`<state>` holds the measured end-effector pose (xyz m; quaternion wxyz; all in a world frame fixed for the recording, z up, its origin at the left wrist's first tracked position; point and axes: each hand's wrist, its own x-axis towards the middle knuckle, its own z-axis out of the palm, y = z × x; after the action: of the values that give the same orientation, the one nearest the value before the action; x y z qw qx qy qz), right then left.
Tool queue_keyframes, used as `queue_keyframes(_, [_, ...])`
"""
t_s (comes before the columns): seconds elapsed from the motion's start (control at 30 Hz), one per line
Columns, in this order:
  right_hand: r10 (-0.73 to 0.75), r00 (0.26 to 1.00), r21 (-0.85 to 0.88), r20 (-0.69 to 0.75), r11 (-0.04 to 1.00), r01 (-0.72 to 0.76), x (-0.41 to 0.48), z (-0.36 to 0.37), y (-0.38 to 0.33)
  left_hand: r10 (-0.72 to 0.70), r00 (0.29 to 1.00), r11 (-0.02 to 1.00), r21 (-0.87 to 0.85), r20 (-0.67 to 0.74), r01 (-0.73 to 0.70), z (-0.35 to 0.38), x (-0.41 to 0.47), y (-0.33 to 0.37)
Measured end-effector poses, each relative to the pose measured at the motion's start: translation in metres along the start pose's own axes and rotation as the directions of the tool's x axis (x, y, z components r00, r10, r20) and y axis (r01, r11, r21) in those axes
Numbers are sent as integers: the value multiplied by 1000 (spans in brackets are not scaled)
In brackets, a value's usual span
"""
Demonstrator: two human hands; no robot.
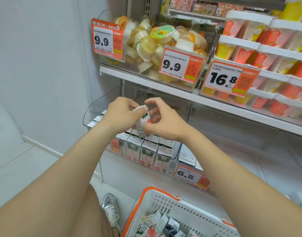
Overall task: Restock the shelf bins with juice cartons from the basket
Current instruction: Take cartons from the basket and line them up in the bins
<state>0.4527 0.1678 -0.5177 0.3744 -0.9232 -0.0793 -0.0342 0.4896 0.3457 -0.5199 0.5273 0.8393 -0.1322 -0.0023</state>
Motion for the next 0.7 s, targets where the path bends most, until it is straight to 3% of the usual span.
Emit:
queue_keyframes(0.1, [-39, 996, -61, -79, 998, 34, -17, -5, -7, -55, 992, 969, -232, 109, 80, 1, -10, 14])
queue_keyframes(0.17, [25, 998, -3, -62, 1000, -25, -22, -12, -8, -63, 978, 944, -306, 197, 123, 2, -13, 21])
queue_keyframes(0.33, [120, 992, 161, -33, 980, -114, -32, -28, 0, -65, 945, 981, -153, 320, 119, 6, -10, 20])
queue_keyframes(0.47, [74, 978, -119, -197, 988, -98, -28, -28, 11, 7, 985, 1000, -28, 175, -2, 15, -4, 15])
queue_keyframes(0.57, [1, 958, -299, -288, 950, -91, -22, -25, 21, 69, 995, 976, 202, 78, -83, 18, 4, 6])
queue_keyframes(0.7, [-15, 984, -650, -179, 752, -107, -11, -23, 24, 9, 955, 866, 474, 298, -157, 27, 10, -4])
